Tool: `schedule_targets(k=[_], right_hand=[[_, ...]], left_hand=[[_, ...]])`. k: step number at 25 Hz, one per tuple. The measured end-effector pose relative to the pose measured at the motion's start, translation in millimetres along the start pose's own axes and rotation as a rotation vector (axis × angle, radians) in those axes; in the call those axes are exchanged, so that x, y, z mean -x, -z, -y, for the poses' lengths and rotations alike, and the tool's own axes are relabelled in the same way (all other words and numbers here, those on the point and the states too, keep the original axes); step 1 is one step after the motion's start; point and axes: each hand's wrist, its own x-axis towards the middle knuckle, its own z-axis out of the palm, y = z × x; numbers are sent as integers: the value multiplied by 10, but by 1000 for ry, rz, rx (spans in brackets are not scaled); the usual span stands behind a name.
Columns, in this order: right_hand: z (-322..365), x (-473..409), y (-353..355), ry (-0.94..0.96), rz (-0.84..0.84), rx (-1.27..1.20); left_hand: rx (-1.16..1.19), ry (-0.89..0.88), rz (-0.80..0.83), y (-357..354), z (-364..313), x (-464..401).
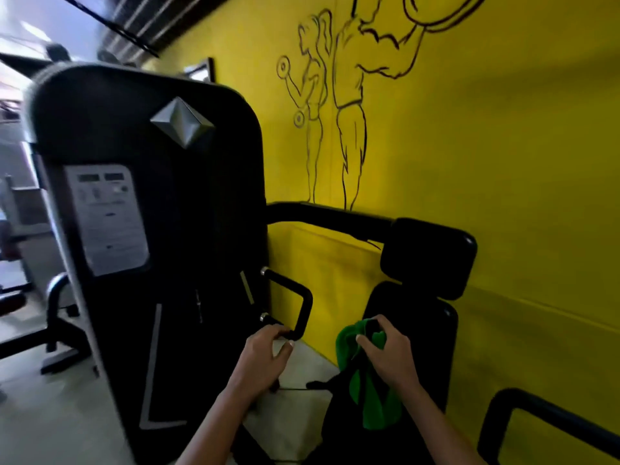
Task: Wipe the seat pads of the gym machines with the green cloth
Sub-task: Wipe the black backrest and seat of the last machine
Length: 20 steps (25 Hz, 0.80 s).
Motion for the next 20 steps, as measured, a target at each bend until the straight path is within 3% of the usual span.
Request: schedule_targets(k=[5, 10, 20], right_hand=[[312, -157, 110, 146, 89, -75], [828, 20, -345, 355, 372, -197], [2410, 1754, -1497, 696, 679, -479]], left_hand=[[-23, 21, -95, 197, -374, 115], [-107, 200, -295, 805, -233, 683], [-405, 649, -678, 2677, -148, 2996]])
